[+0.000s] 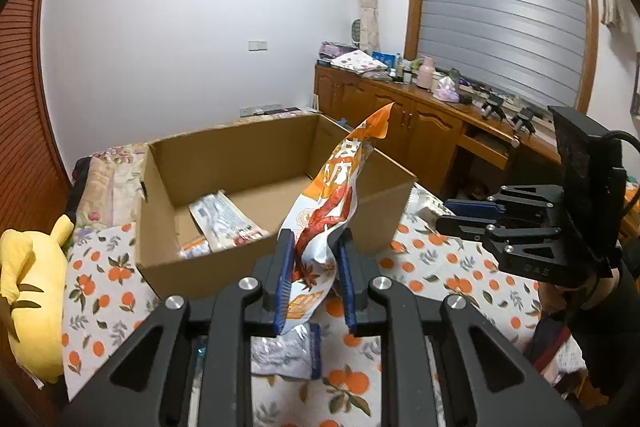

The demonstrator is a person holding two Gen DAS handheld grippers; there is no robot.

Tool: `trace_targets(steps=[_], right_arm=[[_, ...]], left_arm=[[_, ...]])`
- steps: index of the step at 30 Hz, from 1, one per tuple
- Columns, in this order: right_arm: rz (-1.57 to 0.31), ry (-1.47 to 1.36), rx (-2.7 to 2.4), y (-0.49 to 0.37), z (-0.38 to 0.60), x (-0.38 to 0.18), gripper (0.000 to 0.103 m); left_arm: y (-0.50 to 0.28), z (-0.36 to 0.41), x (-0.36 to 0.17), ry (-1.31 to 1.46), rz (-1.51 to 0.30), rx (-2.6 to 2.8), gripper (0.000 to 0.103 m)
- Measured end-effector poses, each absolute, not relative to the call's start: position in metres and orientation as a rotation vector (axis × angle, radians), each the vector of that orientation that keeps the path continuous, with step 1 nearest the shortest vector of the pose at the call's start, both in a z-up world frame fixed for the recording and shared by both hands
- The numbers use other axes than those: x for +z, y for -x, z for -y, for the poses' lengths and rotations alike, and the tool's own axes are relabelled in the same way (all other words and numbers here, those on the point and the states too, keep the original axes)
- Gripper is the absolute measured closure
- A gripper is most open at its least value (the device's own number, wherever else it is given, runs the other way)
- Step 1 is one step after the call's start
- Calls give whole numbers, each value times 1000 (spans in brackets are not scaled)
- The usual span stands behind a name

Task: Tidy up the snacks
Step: 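Lift both held packets and carry them over the box, then open both tools to drop the packets into the box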

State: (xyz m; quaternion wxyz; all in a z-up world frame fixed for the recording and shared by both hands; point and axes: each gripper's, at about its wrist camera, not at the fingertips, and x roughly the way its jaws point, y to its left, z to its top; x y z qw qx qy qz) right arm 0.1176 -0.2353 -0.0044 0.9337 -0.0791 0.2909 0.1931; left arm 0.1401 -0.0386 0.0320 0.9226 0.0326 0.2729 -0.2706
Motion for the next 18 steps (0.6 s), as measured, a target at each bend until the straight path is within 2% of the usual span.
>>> trace_targets(steps=[18], right_arm=[[-538,161,499,-208,209,22,83]], left_arm=[[-234,23,35,-42,-574,-459,85]])
